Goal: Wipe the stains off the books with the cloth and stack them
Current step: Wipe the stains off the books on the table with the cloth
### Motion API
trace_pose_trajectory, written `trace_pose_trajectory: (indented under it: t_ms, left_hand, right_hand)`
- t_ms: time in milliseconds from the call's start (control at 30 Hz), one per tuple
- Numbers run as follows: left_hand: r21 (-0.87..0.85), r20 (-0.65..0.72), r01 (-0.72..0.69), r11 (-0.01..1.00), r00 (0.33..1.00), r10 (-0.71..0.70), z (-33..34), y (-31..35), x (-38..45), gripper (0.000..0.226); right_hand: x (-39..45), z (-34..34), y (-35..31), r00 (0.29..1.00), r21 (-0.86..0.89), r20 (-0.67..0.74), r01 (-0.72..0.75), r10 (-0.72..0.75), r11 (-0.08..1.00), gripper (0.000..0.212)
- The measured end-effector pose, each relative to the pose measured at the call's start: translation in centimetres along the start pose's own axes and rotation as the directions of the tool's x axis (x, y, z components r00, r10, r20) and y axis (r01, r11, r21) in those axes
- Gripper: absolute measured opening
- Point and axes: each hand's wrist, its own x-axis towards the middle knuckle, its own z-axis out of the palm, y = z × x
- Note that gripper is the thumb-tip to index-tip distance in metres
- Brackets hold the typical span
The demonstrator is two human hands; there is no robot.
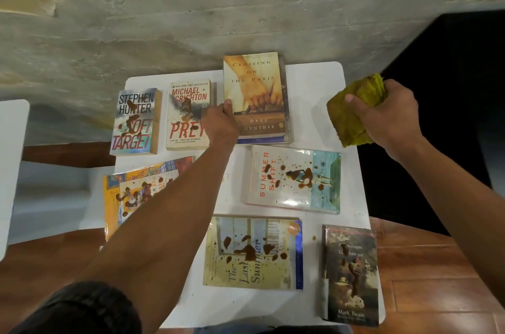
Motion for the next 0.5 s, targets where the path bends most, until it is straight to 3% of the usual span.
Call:
trace_pose_trajectory:
  t_ms: [500]
  left_hand:
    - [0.035,-0.027,-0.104,0.994,0.994,0.105,-0.02,-0.48,0.13,0.045]
  right_hand:
    - [-0.38,0.36,0.64,1.000,0.029,0.021,0.009,-0.010,1.000,0.028]
